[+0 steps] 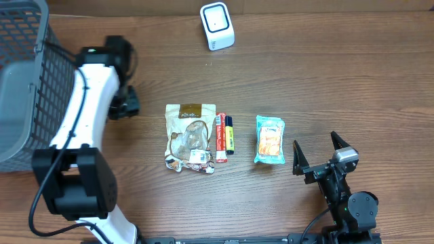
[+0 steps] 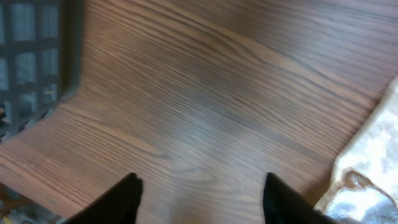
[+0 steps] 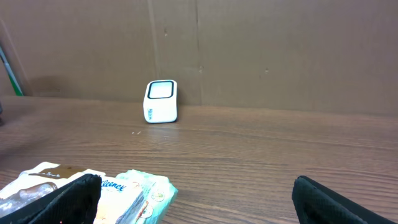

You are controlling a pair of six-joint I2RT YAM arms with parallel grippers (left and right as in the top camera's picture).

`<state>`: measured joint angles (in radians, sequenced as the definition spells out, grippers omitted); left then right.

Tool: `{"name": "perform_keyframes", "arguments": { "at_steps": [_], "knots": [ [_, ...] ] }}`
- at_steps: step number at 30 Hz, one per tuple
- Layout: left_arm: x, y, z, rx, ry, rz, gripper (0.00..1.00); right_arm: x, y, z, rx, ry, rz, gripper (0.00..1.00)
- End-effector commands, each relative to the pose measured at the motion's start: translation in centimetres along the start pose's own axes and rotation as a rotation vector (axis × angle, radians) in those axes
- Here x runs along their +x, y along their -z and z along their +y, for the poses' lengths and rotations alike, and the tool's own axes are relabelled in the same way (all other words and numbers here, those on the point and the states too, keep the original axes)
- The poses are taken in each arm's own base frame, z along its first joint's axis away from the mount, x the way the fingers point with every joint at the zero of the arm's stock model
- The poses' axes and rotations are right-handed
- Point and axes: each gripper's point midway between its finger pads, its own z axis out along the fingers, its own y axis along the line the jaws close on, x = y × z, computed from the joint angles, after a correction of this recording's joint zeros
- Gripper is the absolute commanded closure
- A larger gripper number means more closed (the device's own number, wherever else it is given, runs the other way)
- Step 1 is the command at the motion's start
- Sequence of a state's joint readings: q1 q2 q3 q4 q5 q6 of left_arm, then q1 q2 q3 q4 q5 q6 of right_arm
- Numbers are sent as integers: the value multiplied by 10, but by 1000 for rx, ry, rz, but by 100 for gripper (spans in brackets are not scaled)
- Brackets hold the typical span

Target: Scan the item barcode

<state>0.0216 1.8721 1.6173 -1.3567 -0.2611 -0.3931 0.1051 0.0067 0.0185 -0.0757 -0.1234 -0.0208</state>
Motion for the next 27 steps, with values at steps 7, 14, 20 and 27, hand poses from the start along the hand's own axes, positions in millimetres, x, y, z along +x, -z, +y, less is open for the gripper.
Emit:
{"name": "perform_keyframes", "arguments": {
  "at_steps": [7, 14, 20, 27],
  "knots": [
    [-10, -7, 9, 122, -57, 25, 1, 3, 0, -2, 12, 2, 1, 0],
    [-12, -6, 8, 123, -59, 19, 0, 3, 0, -2, 12, 2, 1, 0],
    [-12, -6, 8, 124, -59, 19, 0, 3, 0, -2, 12, 2, 1, 0],
    [-12, -6, 8, 123, -59, 19, 0, 3, 0, -2, 12, 2, 1, 0]
  ]
}}
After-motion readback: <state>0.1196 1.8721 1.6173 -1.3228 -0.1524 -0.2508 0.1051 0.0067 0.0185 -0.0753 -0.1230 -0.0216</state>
